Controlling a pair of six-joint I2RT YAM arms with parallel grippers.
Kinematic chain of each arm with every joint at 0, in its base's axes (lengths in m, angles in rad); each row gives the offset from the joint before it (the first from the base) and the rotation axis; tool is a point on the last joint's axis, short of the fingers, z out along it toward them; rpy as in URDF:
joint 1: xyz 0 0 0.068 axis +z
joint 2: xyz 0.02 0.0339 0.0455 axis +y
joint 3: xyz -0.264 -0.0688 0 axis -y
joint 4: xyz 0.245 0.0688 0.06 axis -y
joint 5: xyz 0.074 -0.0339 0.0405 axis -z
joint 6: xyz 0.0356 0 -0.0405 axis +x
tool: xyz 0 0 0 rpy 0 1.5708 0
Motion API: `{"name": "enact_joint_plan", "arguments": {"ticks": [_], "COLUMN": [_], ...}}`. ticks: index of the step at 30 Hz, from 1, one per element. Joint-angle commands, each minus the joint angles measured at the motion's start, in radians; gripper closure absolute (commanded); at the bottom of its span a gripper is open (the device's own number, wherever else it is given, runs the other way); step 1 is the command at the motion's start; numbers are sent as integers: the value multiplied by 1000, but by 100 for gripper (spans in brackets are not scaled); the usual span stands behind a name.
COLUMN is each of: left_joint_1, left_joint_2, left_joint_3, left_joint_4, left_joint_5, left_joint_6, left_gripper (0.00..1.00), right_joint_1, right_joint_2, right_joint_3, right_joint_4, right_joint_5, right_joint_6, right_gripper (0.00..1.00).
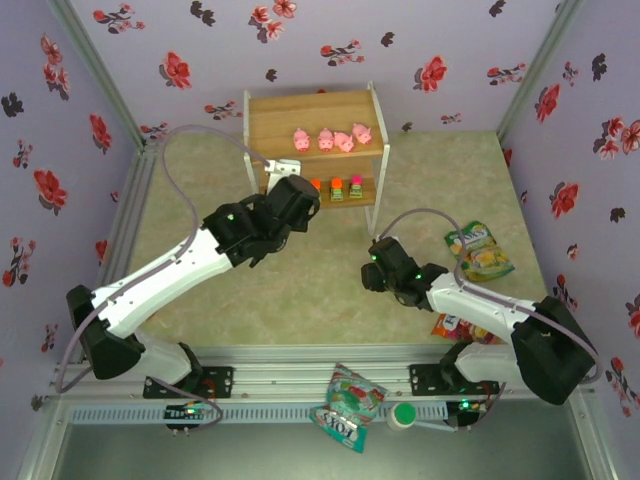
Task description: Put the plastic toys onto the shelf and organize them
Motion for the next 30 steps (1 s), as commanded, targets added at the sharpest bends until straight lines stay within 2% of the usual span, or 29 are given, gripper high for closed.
{"name": "enact_joint_plan", "arguments": {"ticks": [1, 10, 19, 30], "left_joint_1": [14, 59, 138, 229], "left_joint_2": [-12, 34, 138, 202], "left_joint_3": [76, 229, 393, 455], "left_joint_4": [-49, -74, -115, -101], "left_joint_5": [-29, -25, 59, 124], "left_joint_6": [58, 136, 183, 182], "left_gripper": [68, 68, 67, 67], "right_joint_1": [-6, -7, -7, -5], "right_joint_2": [0, -32, -38, -27], "right_joint_3": [-29, -44, -44, -40], "right_joint_4": [54, 69, 70, 72], "right_joint_5": [-2, 29, 47, 46], "right_joint_6": [-17, -20, -21, -19], "right_gripper": [53, 53, 53, 53]}}
